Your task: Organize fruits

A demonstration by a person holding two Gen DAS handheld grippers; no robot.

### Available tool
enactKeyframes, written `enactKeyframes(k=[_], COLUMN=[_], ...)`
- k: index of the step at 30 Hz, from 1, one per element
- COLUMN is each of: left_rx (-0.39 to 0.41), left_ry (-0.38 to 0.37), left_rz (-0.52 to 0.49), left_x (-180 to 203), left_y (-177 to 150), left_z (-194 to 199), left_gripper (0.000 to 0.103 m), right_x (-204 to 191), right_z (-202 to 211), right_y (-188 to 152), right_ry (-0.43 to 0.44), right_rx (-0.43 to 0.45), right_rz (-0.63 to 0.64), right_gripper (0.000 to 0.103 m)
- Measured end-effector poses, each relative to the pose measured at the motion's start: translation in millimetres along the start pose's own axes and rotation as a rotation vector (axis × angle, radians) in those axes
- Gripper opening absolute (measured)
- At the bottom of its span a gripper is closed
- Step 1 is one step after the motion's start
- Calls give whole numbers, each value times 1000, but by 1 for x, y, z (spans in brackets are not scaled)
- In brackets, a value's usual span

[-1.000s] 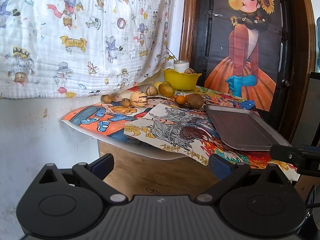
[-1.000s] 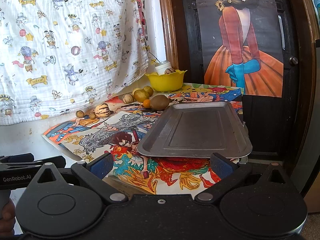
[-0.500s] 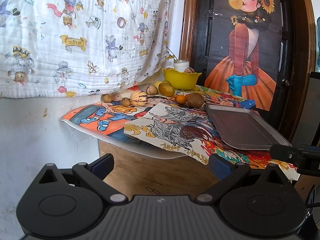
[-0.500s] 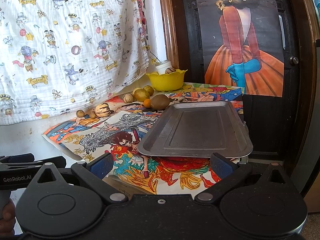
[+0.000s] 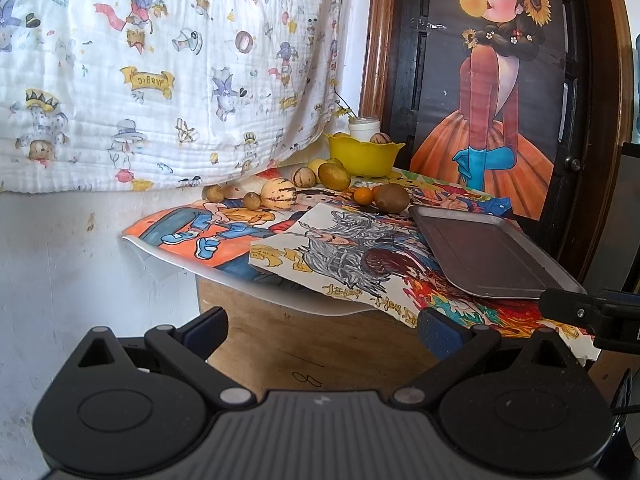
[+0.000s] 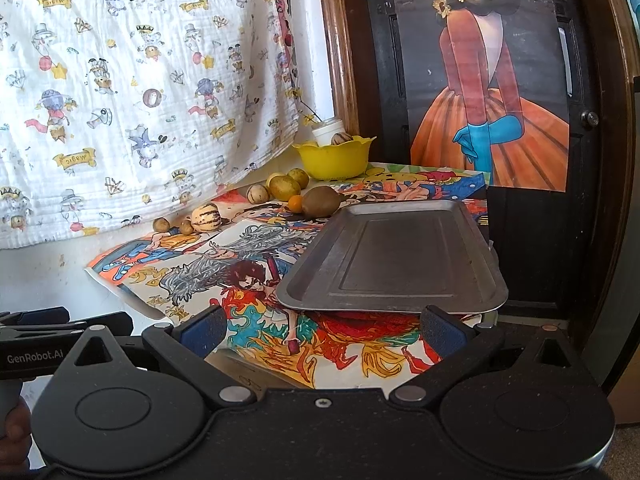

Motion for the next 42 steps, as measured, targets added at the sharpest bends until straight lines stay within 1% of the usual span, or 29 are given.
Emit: enactKeyframes(k=[5,10,13,19,23,28,31,35,42], left_rx=[-2,-29,-35,-45,-59,-58,-46,-44,-47], left_ry=[1,19,37,66,91,122,133,148,116], left_rz=[-1,9,6,5,26,26,-1,-32,-43], left_x=[0,-6,-8,-15,-23,-36,-47,-58,-60], left_y=[-1,-11,-7,5,18,37,51,65,85], left_z=[0,-7,-10,-19,-29,-41,-50,-60,-88], left_gripper=[103,103,103,103,103,103,103,103,103], right_x=[0,4,4,3,0,-8,-12,-11,-7], right_z=[-1,-6,-8,-20,-29,-43,-51,-70,-116], right_y=[0,3,5,9,18,44,63,85,120], right_ry=[1,11,19,35,67,141,195,215,277], right_rx=[-5,-8,-6,-31,-50,-61,-55,-59,-119], right_rz=[2,15,22,33,36,67,105,138,105], right_gripper=[103,103,103,103,103,103,103,103,103])
Point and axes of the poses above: each gripper's, at about its wrist camera, not at the fingertips, and z roughly against the way its jaws point, x to its right, y to its top, the point moved 9 cm from there along -z, roughly the way its jaws point, and after that the axes turned 9 degrees about x, right-handed, at the moved point
